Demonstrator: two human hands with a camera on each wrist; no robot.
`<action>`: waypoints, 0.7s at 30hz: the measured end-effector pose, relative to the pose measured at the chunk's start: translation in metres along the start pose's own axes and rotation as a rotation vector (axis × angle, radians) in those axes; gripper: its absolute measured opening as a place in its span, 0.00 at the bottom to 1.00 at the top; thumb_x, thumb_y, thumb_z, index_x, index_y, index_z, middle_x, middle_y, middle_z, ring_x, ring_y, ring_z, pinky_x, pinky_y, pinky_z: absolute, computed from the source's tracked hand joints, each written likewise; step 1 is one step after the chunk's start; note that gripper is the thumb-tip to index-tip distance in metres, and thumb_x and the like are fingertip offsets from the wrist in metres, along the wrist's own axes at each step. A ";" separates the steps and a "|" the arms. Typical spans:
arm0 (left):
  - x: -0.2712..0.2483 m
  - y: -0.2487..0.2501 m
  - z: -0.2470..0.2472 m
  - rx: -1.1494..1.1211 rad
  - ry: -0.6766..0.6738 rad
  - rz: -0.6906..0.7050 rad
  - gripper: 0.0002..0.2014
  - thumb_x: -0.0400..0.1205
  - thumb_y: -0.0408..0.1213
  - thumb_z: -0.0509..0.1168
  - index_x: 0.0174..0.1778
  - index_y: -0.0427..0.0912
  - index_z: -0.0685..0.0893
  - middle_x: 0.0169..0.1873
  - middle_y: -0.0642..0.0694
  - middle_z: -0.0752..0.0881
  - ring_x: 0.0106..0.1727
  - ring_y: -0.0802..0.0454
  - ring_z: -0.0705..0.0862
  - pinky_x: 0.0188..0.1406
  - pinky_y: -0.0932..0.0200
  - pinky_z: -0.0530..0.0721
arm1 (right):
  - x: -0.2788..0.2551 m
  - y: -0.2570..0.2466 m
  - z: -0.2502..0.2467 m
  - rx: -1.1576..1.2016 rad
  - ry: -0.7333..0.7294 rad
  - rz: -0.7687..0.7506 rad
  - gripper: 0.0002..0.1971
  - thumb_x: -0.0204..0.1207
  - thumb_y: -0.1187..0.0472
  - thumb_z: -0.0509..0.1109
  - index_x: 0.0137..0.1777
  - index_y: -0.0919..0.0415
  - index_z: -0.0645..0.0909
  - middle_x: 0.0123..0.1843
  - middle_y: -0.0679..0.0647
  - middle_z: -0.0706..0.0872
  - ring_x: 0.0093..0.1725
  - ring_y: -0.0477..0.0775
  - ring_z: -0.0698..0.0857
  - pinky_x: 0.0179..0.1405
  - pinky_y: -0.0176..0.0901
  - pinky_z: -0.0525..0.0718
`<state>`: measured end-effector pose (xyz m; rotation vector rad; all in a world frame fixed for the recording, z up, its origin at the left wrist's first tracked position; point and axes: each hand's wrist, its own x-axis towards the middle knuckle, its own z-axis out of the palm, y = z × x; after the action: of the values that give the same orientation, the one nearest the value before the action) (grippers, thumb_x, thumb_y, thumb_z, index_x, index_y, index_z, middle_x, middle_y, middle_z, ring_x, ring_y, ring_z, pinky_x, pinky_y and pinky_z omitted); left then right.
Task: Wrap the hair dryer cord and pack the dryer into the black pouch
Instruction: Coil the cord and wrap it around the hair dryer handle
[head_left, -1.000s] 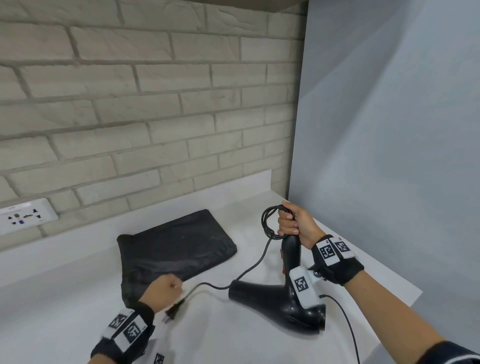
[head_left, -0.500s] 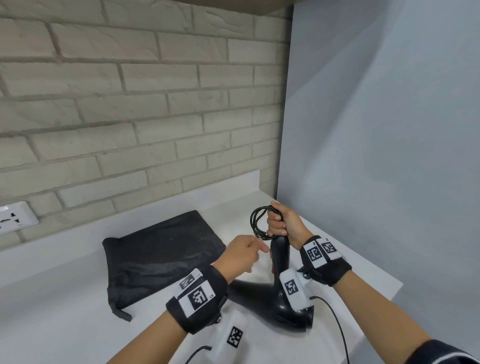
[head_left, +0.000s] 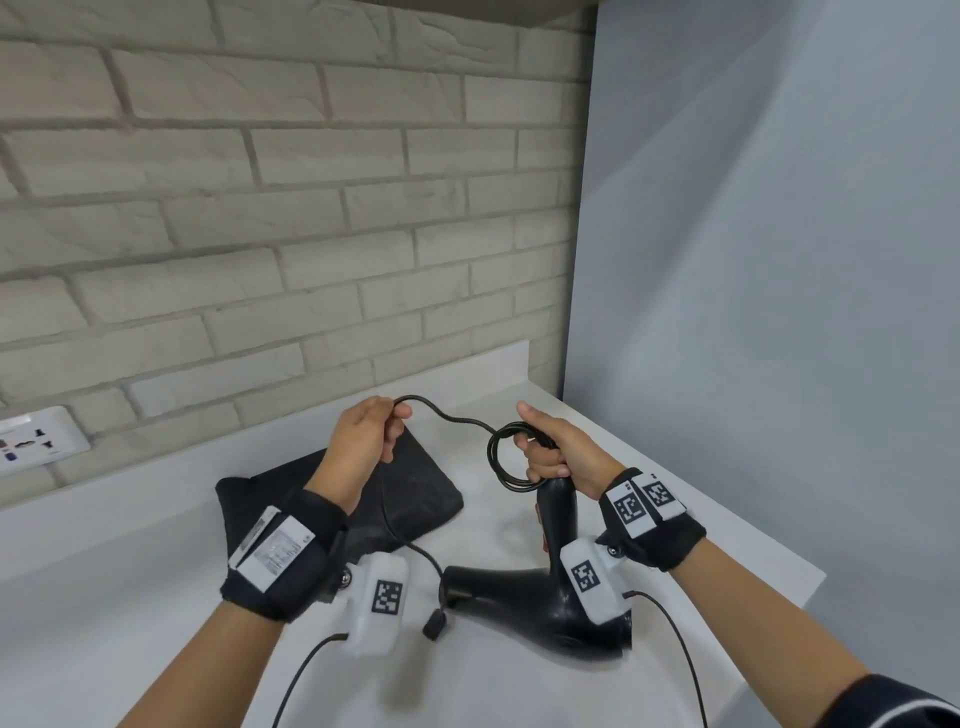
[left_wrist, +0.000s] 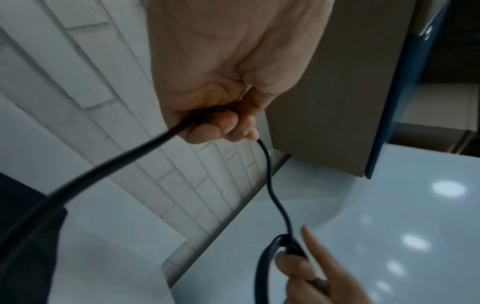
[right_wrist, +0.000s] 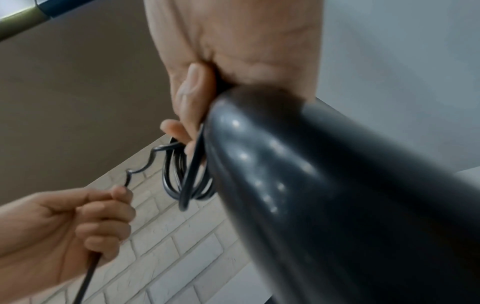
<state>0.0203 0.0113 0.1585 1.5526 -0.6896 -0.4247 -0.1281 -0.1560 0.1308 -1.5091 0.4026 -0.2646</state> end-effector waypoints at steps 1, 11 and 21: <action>0.002 -0.003 0.000 -0.003 0.010 -0.043 0.18 0.86 0.34 0.48 0.34 0.41 0.78 0.24 0.47 0.70 0.23 0.55 0.66 0.25 0.63 0.65 | -0.001 -0.001 0.001 -0.038 -0.004 -0.005 0.22 0.83 0.47 0.54 0.30 0.59 0.70 0.12 0.42 0.57 0.12 0.43 0.56 0.28 0.36 0.74; 0.004 0.002 0.005 0.396 -0.227 -0.036 0.26 0.82 0.58 0.52 0.42 0.40 0.85 0.27 0.47 0.86 0.30 0.53 0.82 0.42 0.59 0.79 | 0.004 0.001 -0.002 -0.064 0.017 -0.004 0.22 0.83 0.47 0.55 0.29 0.57 0.68 0.13 0.43 0.56 0.13 0.44 0.56 0.28 0.36 0.76; -0.003 0.010 0.046 0.856 -0.371 0.310 0.12 0.83 0.42 0.59 0.45 0.42 0.86 0.34 0.48 0.83 0.38 0.50 0.79 0.40 0.57 0.74 | 0.004 0.001 -0.005 -0.053 0.032 -0.010 0.22 0.83 0.47 0.56 0.30 0.58 0.70 0.12 0.43 0.56 0.13 0.44 0.56 0.27 0.36 0.76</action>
<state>-0.0130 -0.0217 0.1632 2.1287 -1.5132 -0.1786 -0.1265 -0.1625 0.1292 -1.5611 0.4306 -0.2886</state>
